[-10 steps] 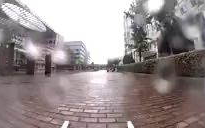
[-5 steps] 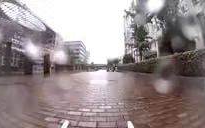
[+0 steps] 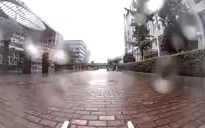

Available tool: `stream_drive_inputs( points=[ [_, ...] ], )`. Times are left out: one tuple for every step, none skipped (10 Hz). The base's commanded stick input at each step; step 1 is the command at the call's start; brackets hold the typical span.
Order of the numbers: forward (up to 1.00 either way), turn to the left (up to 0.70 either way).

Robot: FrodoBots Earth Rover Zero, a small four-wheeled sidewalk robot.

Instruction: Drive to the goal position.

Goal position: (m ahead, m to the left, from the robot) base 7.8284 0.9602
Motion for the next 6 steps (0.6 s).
stream_drive_inputs(
  points=[
    [0.7,0.0],
    [0.7,0.0],
    [0.7,0.0],
    [0.7,0.0],
    [0.7,0.0],
    [0.7,0.0]
  ],
)
